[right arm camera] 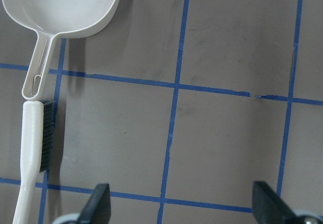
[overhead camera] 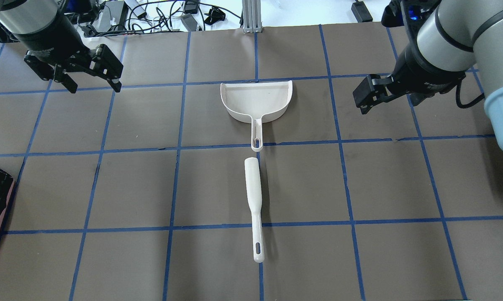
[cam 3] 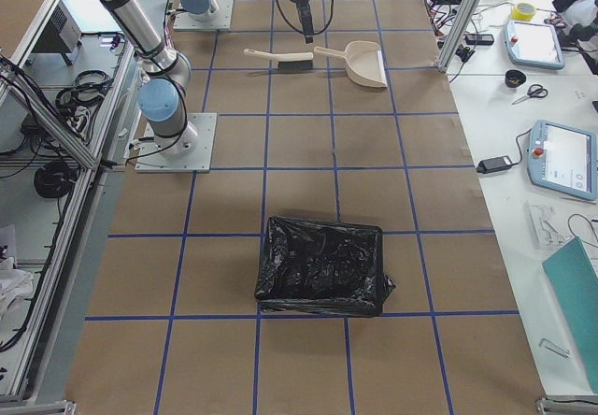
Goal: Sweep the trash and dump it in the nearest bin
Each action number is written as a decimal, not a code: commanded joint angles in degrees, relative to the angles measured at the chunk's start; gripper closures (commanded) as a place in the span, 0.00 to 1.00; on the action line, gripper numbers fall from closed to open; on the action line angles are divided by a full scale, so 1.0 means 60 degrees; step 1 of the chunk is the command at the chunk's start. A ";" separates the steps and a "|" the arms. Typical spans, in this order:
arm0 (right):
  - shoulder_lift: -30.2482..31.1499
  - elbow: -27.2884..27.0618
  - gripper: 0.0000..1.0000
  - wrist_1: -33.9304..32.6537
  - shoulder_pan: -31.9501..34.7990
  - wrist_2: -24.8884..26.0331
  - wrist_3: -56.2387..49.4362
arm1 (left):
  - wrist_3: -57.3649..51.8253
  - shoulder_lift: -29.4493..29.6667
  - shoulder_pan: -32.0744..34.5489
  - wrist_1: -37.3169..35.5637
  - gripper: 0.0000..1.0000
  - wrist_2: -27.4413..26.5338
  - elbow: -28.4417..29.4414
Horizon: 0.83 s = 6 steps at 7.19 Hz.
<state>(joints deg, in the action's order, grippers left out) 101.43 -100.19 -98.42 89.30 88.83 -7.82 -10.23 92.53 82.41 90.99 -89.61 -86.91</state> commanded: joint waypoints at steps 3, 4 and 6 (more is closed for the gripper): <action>0.0014 0.0000 0.00 0.0040 0.0000 0.0019 0.0000 | 0.0048 -0.0363 0.0093 -0.0063 0.00 -0.0007 -0.0427; 0.0014 0.0000 0.00 0.0041 0.0000 0.0019 0.0000 | 0.0050 -0.0407 0.0108 -0.0034 0.00 0.0023 -0.0427; 0.0014 0.0000 0.00 0.0041 0.0000 0.0019 0.0000 | 0.0050 -0.0408 0.0137 0.0039 0.00 0.0038 -0.0413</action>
<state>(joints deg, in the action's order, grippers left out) 101.51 -100.20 -98.22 89.30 88.86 -7.82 -9.96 89.92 83.12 91.12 -89.44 -89.45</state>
